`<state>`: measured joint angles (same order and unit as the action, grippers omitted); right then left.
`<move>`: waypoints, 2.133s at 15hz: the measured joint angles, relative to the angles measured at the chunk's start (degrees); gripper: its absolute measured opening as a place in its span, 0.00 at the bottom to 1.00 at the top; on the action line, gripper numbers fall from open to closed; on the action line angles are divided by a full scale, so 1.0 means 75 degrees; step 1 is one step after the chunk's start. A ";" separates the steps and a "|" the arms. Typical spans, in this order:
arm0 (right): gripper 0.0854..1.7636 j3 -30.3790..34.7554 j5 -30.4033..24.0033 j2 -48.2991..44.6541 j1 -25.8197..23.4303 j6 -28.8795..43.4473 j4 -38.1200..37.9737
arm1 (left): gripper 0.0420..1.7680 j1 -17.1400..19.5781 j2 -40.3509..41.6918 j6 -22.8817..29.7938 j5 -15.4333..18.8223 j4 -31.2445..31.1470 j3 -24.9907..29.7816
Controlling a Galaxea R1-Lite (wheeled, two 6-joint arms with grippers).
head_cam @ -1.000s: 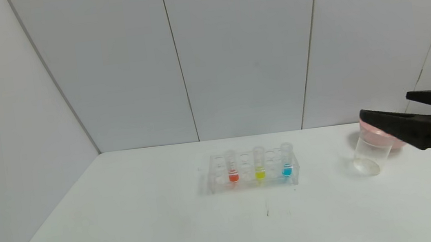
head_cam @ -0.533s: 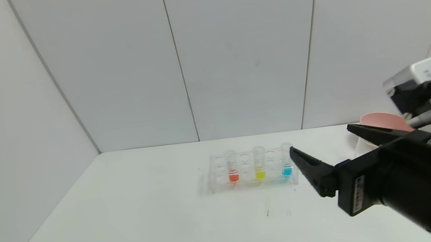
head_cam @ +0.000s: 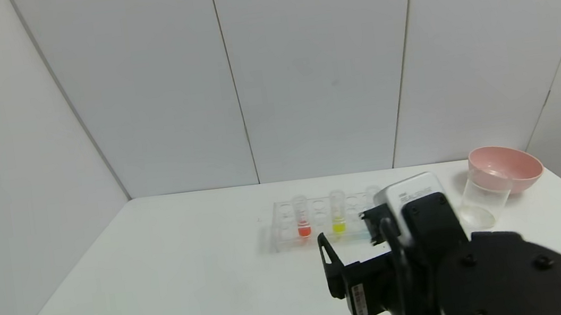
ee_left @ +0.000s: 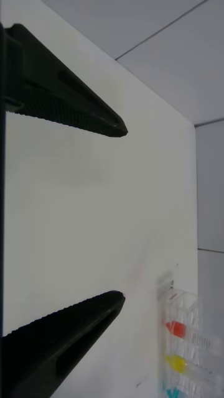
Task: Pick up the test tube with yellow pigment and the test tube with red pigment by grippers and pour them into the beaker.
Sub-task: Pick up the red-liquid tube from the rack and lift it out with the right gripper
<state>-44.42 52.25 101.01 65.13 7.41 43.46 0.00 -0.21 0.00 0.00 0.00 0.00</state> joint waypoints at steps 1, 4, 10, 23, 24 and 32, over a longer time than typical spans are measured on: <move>0.97 -0.0063 0.0041 0.0258 0.0062 -0.0127 0.0128 | 1.00 0.0000 0.0000 0.0000 0.0000 0.0000 0.0000; 0.97 -0.0369 0.0073 0.0909 0.0198 -0.0372 0.0437 | 1.00 0.0000 0.0000 0.0000 0.0000 0.0000 0.0000; 0.97 -0.1518 0.0068 0.2363 0.0210 -0.0260 0.0832 | 1.00 -0.0003 0.0000 0.0003 0.0000 0.0000 0.0000; 0.97 -0.3890 0.1102 0.4580 -0.0850 0.0138 0.0744 | 1.00 0.0000 0.0000 0.0003 0.0000 0.0000 0.0000; 0.97 -0.4039 0.1099 0.4665 -0.0935 0.0135 0.0735 | 1.00 0.0000 0.0000 0.0000 0.0000 0.0000 0.0000; 0.97 -0.4481 0.1018 0.4875 -0.1209 0.0138 0.0369 | 1.00 0.0000 0.0000 0.0003 0.0000 0.0000 0.0000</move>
<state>-78.03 59.88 137.57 56.06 8.45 46.23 0.00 -0.21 0.02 0.00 0.00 0.00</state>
